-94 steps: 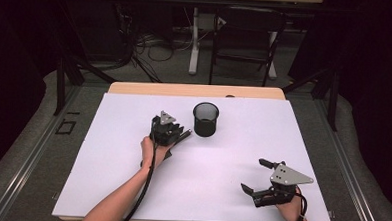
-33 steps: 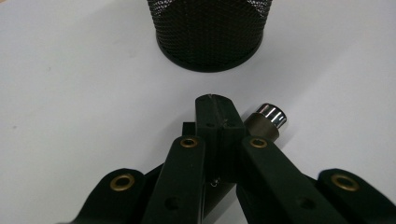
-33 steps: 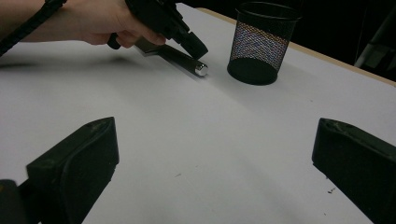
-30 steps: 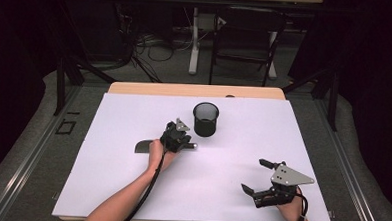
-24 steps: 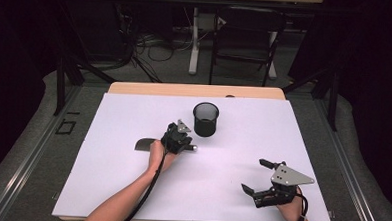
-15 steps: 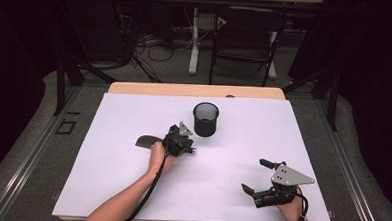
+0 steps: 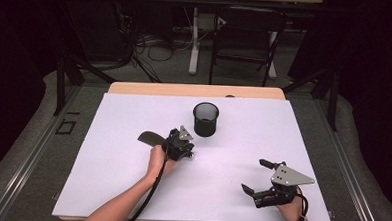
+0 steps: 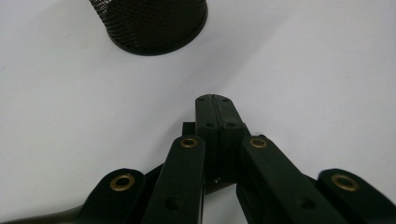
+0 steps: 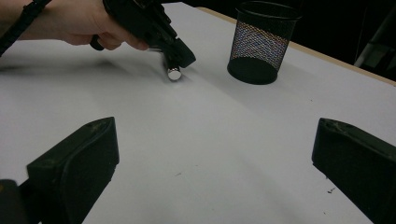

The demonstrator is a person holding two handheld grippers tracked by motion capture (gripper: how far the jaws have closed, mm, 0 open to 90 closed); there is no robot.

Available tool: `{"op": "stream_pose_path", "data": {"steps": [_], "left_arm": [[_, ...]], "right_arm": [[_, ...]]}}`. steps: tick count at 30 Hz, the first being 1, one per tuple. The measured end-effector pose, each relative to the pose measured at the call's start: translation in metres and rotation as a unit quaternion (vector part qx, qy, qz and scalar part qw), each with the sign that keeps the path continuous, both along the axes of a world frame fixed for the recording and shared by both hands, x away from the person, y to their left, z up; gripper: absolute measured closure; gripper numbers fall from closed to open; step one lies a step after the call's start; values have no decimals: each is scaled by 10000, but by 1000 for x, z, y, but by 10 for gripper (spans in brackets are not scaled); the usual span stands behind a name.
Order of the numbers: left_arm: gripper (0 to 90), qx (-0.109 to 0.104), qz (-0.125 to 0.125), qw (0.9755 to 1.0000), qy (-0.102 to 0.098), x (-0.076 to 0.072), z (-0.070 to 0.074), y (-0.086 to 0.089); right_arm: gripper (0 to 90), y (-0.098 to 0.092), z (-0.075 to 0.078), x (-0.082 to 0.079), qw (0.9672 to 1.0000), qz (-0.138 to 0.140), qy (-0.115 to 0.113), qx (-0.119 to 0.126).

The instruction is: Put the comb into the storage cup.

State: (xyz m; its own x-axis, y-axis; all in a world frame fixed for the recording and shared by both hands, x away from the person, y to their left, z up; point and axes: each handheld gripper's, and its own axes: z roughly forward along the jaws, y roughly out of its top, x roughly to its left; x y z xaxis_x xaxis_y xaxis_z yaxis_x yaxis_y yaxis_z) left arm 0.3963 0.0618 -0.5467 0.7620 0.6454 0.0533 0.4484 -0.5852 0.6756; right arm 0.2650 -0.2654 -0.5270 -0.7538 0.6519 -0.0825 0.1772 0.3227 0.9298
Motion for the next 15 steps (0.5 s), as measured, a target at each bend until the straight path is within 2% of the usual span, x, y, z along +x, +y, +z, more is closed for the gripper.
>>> {"op": "stream_pose_path", "data": {"steps": [7, 11, 13, 15], "left_arm": [[900, 18, -78, 9999, 82, -5, 0, 2], [900, 103, -133, 9998, 140, -8, -1, 4], [900, 135, -201, 9994, 232, -9, -1, 6], [900, 186, -226, 9993, 224, -11, -1, 6]], "right_arm": [[4, 0, 0, 0, 10000, -4, 16, -3], [4, 0, -1, 0, 10000, -2, 25, 4], [5, 0, -1, 1, 10000, -13, 29, -4], [5, 0, -1, 1, 10000, -6, 32, 6]]}}
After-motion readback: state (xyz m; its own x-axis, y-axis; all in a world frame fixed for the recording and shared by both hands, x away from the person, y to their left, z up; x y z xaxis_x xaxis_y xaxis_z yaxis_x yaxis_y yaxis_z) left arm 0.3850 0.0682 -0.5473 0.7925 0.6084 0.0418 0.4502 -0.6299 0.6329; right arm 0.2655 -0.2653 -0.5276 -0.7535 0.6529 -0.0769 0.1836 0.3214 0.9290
